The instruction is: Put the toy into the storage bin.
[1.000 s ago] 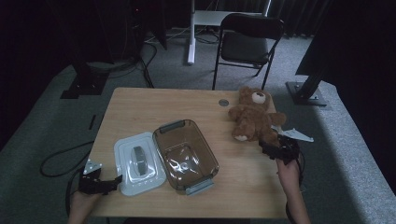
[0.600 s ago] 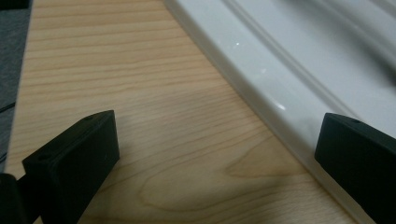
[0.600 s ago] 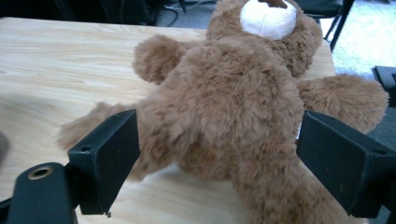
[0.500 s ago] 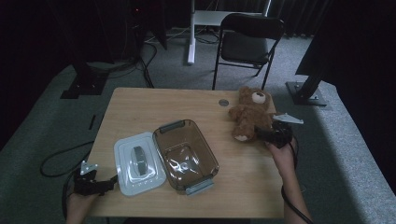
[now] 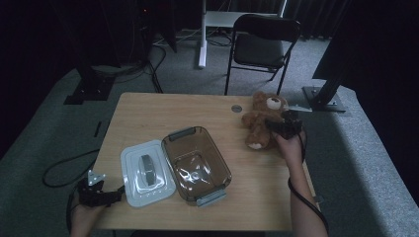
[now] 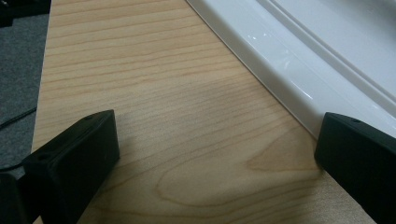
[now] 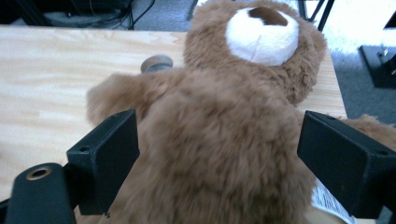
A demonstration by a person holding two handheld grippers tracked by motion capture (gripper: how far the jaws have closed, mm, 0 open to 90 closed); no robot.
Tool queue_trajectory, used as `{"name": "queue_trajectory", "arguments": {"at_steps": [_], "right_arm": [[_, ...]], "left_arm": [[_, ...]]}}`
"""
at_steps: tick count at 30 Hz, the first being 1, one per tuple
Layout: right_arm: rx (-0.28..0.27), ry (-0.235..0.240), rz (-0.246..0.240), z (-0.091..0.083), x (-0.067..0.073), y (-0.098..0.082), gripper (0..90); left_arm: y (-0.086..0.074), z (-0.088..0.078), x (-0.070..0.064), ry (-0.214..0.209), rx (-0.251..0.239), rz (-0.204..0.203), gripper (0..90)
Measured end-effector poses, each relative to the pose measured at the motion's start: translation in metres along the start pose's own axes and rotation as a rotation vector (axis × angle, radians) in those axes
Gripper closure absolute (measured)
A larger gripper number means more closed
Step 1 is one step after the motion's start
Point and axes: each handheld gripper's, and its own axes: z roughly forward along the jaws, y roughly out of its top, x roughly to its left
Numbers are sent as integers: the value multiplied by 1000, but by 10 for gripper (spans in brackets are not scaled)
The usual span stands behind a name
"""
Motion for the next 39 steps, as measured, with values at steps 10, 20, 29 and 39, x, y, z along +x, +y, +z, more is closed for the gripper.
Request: {"name": "queue_trajectory", "arguments": {"at_steps": [10, 20, 29, 39], "right_arm": [[112, 10, 139, 41, -17, -3, 108], [160, 57, 113, 53, -15, -15, 111], [180, 47, 62, 55, -10, -19, 345], [105, 23, 41, 38, -12, -17, 667]], "left_arm": [[1, 1, -1, 6, -1, -8, 6], [1, 1, -1, 6, -1, -9, 6], [1, 1, -1, 6, -2, -9, 6], [1, 1, -1, 6, -2, -9, 6]]}}
